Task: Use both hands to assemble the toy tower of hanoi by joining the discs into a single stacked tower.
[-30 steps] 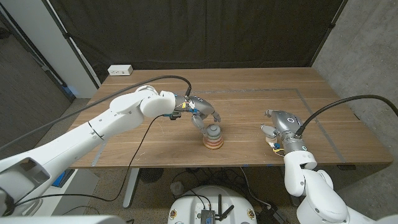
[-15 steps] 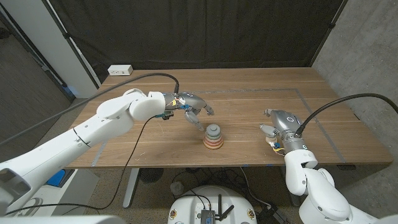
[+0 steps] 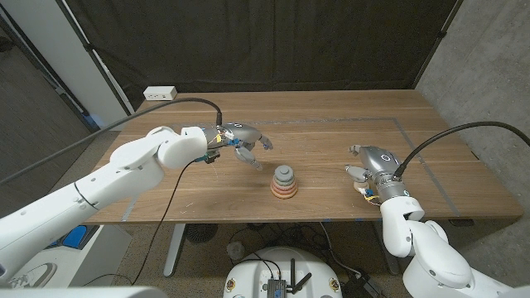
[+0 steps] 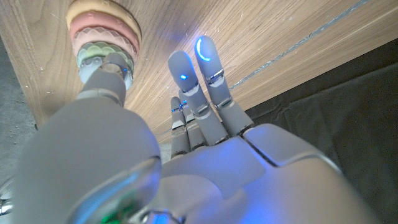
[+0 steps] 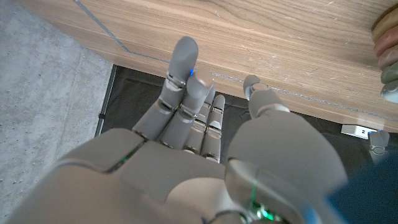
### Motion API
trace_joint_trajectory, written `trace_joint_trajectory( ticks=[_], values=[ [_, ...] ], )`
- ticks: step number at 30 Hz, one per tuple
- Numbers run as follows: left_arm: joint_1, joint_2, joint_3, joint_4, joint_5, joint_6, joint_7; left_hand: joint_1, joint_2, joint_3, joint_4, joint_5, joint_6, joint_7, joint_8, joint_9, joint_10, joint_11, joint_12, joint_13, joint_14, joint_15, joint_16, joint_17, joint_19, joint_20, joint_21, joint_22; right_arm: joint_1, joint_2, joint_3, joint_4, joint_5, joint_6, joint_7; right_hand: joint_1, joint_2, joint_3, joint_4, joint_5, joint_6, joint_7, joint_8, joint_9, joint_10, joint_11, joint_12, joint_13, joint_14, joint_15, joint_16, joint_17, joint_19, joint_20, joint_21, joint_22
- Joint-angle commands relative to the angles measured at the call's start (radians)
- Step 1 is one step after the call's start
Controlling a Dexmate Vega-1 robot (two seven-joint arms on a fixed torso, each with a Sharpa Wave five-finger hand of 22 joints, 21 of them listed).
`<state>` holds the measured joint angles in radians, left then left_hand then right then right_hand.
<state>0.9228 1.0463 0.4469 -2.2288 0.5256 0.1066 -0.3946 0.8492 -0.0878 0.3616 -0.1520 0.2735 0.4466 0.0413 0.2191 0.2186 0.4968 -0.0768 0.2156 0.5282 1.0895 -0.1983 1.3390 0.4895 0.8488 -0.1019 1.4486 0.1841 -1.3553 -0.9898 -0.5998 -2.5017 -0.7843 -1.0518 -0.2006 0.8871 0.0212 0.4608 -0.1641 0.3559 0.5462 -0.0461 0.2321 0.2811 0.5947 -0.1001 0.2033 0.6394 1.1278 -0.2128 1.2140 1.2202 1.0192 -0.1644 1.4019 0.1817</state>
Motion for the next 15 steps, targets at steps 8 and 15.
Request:
trace_joint_trajectory(
  ticks=[8,15],
  values=[
    [0.215,0.092,-0.120,-0.091,-0.050,0.191,0.187,0.005,0.018,0.010,-0.006,0.000,0.022,-0.002,0.005,0.001,0.027,-0.007,0.010,0.001,0.010,-0.021,0.007,0.003,0.011,-0.106,0.006,0.003,-0.021,-0.047,0.035,-0.013,0.065,0.040,-0.033,0.000,0.001,0.010,0.001,0.007,-0.007,0.010,-0.003,0.002,-0.004,0.003,-0.003,0.002,0.005,-0.008,0.013,0.003,0.008,-0.054,0.003,0.001],
    [0.297,0.105,-0.160,-0.097,-0.070,0.215,0.289,0.019,0.023,0.016,-0.012,0.004,0.028,-0.007,0.004,0.001,0.038,-0.011,0.012,-0.001,0.011,-0.021,0.009,0.004,0.010,-0.107,0.006,0.004,-0.030,-0.053,0.037,-0.019,0.072,0.039,-0.046,-0.002,-0.003,0.012,0.001,0.008,-0.003,0.006,-0.002,0.003,-0.018,0.005,-0.007,0.001,-0.004,-0.007,0.010,-0.001,0.004,-0.054,0.000,0.000]
  ],
)
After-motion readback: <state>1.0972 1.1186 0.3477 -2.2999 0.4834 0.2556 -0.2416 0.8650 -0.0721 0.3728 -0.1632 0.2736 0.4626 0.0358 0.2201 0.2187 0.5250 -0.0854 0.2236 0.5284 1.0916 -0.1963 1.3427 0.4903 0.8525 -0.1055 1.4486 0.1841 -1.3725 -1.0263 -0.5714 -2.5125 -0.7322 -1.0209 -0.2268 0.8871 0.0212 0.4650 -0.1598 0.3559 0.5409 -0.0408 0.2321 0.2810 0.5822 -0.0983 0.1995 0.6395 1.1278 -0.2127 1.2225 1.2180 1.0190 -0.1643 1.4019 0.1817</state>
